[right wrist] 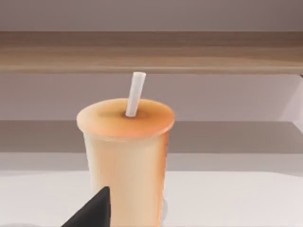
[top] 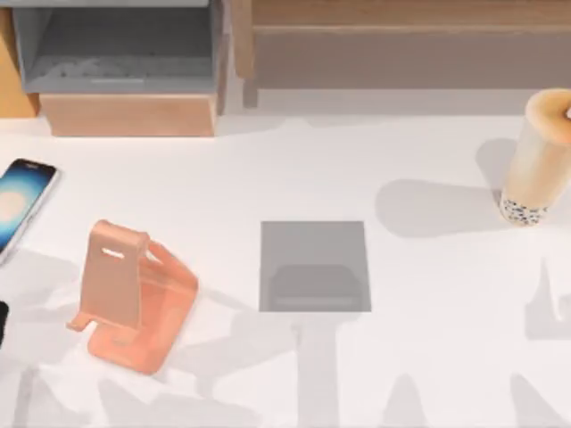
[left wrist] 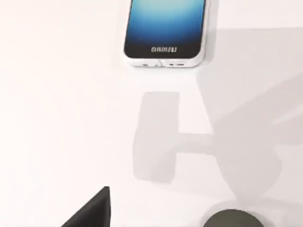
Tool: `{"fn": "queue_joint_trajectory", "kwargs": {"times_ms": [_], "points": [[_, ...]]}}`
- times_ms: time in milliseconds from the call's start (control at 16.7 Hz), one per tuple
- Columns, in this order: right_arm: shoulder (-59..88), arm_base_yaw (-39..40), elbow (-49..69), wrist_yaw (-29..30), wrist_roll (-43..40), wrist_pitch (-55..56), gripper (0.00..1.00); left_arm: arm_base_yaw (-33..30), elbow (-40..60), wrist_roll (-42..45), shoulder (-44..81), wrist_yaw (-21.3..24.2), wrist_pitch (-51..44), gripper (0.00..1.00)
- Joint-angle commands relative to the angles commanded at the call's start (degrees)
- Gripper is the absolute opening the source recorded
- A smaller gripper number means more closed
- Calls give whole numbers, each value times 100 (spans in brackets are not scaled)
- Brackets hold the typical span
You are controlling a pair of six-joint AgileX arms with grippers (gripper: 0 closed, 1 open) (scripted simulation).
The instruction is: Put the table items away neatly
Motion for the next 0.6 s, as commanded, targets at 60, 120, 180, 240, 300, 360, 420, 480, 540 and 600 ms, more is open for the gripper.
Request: {"fn": "queue_joint_trajectory", "kwargs": {"times_ms": [60, 120, 180, 240, 300, 360, 420, 480, 540, 600], "points": [[0, 0, 0, 0, 0, 0, 100, 93, 273, 243, 432, -1, -340, 100], [0, 0, 0, 0, 0, 0, 100, 183, 537, 478, 850, -1, -670, 100], [0, 0, 0, 0, 0, 0, 100, 270, 790, 703, 1252, -1, -985, 100], [0, 0, 0, 0, 0, 0, 100, 352, 1030, 915, 1630, -1, -1283, 100], [0, 0, 0, 0, 0, 0, 100, 429, 1254, 1114, 1982, -1, -1561, 100], [0, 0, 0, 0, 0, 0, 100, 500, 1463, 1298, 2310, -1, -1819, 100], [0, 0, 0, 0, 0, 0, 100, 565, 1656, 1466, 2614, -1, -2053, 100], [0, 0, 0, 0, 0, 0, 100, 624, 1830, 1618, 2886, -1, -2264, 100], [0, 0, 0, 0, 0, 0, 100, 676, 1984, 1750, 3122, -2, -2448, 100], [0, 0, 0, 0, 0, 0, 100, 719, 2112, 1861, 3315, -2, -2600, 100]]}}
